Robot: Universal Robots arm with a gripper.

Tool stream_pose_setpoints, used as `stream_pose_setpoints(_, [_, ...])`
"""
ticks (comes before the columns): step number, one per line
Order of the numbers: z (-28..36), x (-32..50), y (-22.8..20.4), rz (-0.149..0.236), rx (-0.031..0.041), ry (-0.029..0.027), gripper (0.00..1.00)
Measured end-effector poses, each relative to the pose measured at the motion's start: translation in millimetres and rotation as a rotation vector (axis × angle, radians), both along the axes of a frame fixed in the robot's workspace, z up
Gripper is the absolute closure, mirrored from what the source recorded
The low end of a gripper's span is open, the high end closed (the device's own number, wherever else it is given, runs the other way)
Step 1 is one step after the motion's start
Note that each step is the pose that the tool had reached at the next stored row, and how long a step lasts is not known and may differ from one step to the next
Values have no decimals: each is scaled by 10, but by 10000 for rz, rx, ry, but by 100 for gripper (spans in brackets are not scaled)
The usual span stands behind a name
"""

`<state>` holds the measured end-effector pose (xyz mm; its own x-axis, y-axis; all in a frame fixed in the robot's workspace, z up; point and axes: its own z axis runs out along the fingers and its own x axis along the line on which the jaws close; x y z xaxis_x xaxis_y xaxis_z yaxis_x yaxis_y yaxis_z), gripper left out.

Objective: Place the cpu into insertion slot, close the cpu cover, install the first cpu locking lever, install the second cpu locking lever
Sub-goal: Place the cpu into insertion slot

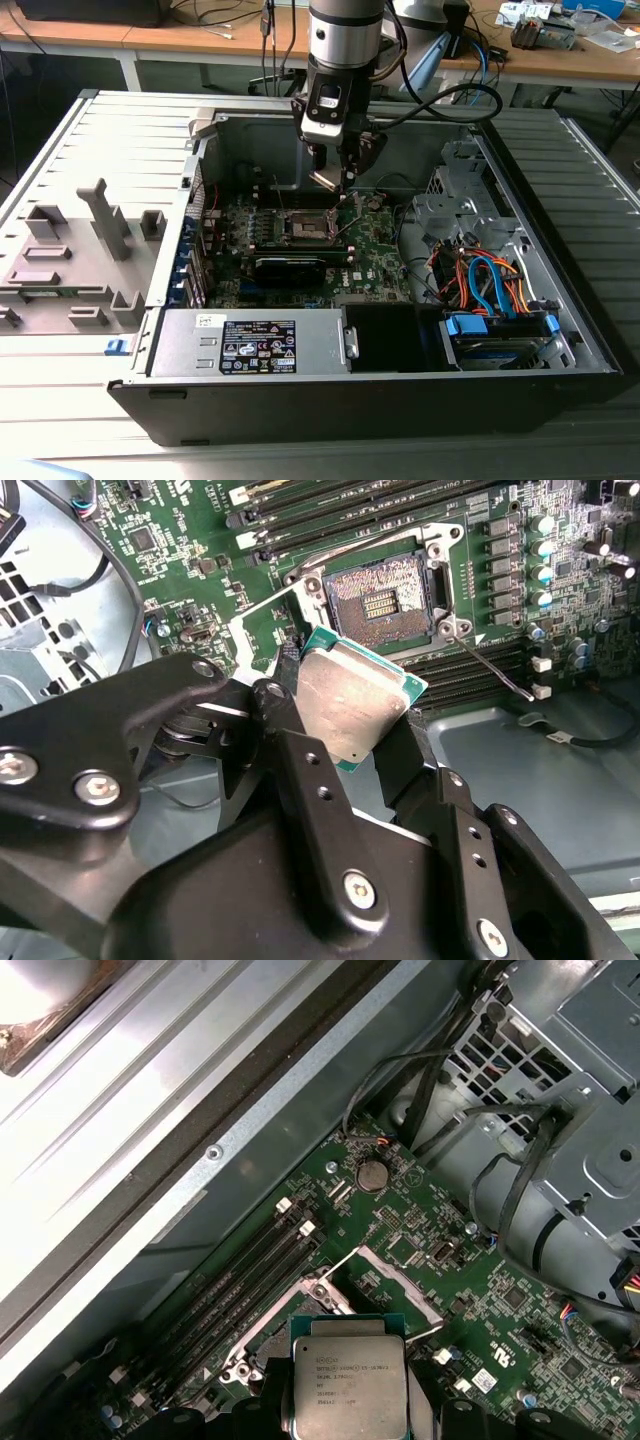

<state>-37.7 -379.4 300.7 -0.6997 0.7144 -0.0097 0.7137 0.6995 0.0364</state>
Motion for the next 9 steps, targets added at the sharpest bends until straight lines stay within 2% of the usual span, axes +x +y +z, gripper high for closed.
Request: stream_pose_setpoints(9, [-4, 0, 0, -86, 0, 0, 45])
